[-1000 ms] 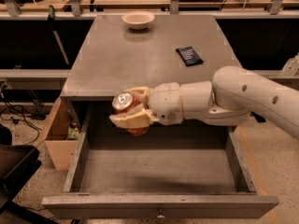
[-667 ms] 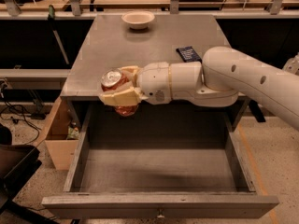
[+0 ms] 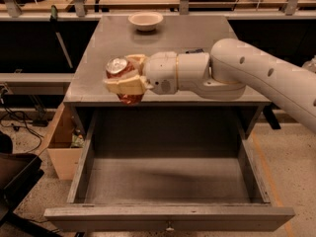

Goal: Pick coke can from top drawer and place on counter

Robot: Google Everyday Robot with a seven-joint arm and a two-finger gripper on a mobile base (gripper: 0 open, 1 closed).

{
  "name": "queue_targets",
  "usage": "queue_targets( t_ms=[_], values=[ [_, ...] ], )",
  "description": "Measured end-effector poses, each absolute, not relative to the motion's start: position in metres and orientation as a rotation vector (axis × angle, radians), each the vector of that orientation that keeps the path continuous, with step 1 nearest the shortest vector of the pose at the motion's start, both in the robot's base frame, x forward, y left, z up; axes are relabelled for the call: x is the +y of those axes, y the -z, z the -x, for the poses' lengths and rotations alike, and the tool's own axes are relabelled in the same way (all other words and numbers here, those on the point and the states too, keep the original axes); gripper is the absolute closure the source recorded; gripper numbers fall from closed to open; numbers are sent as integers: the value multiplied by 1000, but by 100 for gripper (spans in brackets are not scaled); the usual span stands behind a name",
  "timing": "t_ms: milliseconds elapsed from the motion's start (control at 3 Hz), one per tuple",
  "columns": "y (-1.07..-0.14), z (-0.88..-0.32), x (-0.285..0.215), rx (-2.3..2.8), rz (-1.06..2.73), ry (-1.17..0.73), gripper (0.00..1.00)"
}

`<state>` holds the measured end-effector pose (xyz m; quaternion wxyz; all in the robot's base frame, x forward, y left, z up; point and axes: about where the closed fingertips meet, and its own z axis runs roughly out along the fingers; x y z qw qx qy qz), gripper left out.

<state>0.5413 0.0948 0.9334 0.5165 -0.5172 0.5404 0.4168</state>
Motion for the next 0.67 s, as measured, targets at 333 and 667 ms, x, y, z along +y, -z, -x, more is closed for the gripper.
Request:
queue_targets(
  t_ms=[333, 667],
  values=[
    [-968, -606, 96, 1239, 1134, -961, 100],
    [-988, -662, 101, 1212, 1031, -914, 100]
  ],
)
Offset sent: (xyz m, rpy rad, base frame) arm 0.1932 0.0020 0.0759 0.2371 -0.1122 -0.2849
